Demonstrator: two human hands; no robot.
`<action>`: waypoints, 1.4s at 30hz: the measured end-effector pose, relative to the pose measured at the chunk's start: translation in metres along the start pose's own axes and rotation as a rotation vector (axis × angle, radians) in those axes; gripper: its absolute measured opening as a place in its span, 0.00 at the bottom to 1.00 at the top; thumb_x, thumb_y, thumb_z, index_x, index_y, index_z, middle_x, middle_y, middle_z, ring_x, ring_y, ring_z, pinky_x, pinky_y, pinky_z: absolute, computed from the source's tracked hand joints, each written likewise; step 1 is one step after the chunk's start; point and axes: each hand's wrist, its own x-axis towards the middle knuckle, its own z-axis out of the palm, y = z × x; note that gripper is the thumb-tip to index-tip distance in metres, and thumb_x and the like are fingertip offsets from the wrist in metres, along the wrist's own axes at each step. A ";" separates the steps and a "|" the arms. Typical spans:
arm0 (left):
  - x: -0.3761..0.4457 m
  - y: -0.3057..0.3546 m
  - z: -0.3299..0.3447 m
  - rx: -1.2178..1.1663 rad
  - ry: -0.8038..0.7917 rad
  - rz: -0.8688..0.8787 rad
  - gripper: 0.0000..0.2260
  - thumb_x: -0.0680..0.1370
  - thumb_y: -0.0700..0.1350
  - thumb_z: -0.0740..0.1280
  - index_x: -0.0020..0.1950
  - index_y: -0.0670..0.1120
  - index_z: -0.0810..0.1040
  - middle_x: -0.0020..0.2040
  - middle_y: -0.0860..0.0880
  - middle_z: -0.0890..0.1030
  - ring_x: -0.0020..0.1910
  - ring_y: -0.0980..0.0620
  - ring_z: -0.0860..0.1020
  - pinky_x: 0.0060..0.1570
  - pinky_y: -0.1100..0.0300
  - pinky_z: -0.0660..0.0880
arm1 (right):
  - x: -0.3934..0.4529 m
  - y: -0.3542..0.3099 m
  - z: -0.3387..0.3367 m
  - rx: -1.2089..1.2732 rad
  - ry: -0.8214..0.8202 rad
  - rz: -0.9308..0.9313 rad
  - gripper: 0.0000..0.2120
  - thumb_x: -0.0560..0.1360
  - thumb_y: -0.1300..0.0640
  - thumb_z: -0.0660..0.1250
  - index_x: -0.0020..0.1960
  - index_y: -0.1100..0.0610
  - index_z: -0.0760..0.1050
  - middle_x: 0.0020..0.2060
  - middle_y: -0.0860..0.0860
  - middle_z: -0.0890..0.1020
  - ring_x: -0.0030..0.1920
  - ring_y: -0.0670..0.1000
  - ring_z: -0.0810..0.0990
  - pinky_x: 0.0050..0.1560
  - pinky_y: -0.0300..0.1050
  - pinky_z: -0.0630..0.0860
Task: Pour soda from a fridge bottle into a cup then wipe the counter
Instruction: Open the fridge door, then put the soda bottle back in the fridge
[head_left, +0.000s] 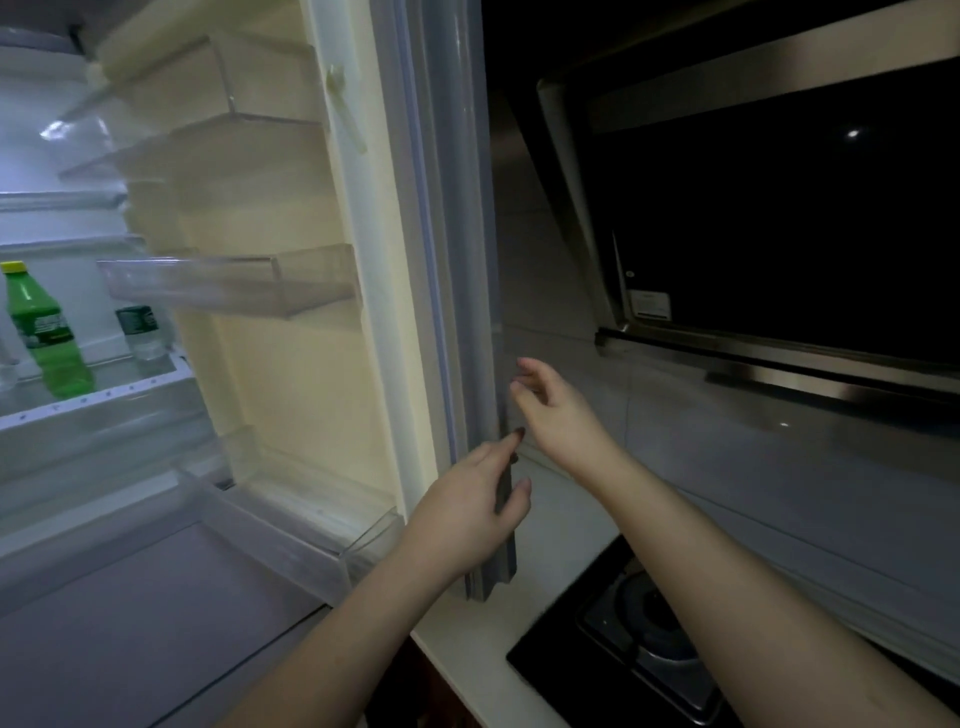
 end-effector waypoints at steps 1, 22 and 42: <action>0.001 0.002 0.000 0.021 -0.030 0.014 0.25 0.81 0.53 0.60 0.77 0.50 0.62 0.63 0.52 0.76 0.61 0.56 0.74 0.55 0.65 0.70 | -0.004 0.006 -0.005 -0.077 -0.015 0.019 0.21 0.81 0.51 0.58 0.73 0.55 0.64 0.66 0.51 0.74 0.60 0.43 0.71 0.58 0.36 0.66; 0.003 0.086 0.122 0.209 -0.318 0.482 0.29 0.73 0.57 0.66 0.70 0.42 0.73 0.69 0.44 0.75 0.67 0.45 0.74 0.63 0.49 0.72 | -0.178 0.076 -0.106 -1.296 0.340 0.361 0.23 0.77 0.44 0.55 0.63 0.55 0.75 0.60 0.53 0.80 0.61 0.56 0.75 0.62 0.50 0.68; -0.074 0.266 0.214 0.008 -0.550 0.884 0.33 0.80 0.59 0.57 0.80 0.49 0.49 0.81 0.50 0.49 0.79 0.49 0.46 0.76 0.47 0.49 | -0.390 0.106 -0.195 -1.331 0.602 0.855 0.24 0.73 0.43 0.54 0.56 0.55 0.80 0.54 0.53 0.83 0.56 0.56 0.80 0.57 0.53 0.74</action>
